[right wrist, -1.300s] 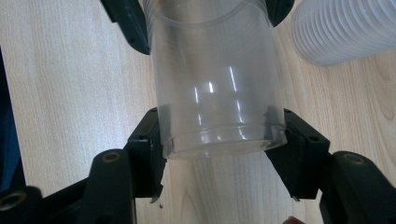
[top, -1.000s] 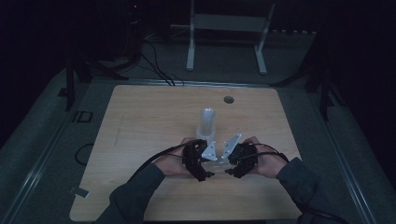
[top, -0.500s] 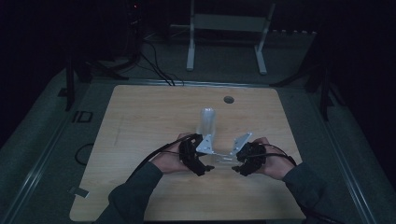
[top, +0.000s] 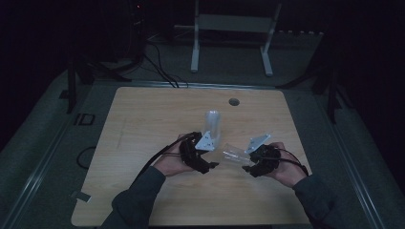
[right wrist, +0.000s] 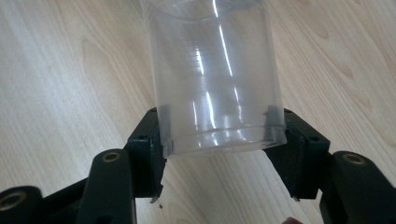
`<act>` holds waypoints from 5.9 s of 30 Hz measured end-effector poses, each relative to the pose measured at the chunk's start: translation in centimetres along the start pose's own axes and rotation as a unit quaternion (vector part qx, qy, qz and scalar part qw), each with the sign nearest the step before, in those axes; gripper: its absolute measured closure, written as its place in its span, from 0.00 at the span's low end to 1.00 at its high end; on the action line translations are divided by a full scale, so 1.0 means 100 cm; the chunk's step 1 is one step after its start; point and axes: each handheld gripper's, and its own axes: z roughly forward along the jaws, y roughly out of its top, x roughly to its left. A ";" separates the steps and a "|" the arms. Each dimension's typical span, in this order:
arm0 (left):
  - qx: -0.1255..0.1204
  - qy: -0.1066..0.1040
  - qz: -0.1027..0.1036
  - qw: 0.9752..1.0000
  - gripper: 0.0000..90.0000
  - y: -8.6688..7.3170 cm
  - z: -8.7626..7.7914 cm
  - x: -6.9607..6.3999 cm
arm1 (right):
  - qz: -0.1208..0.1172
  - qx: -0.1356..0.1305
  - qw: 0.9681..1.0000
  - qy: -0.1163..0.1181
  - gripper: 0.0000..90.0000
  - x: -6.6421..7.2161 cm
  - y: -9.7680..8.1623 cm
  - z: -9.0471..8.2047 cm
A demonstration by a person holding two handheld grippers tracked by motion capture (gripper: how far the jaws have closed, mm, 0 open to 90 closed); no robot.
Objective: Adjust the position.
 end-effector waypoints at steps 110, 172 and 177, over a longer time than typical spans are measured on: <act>-0.148 -0.031 -0.194 0.969 0.27 0.032 0.016 0.000 | 0.235 -0.346 0.880 -0.224 0.46 0.053 -0.024 0.010; -0.235 -0.084 -0.281 0.927 0.33 0.039 0.023 0.009 | 0.194 -0.343 0.899 -0.190 0.39 0.062 -0.017 0.013; -0.226 -0.074 -0.275 0.931 0.33 0.038 0.022 0.009 | 0.189 -0.329 0.911 -0.163 0.33 0.057 -0.016 0.012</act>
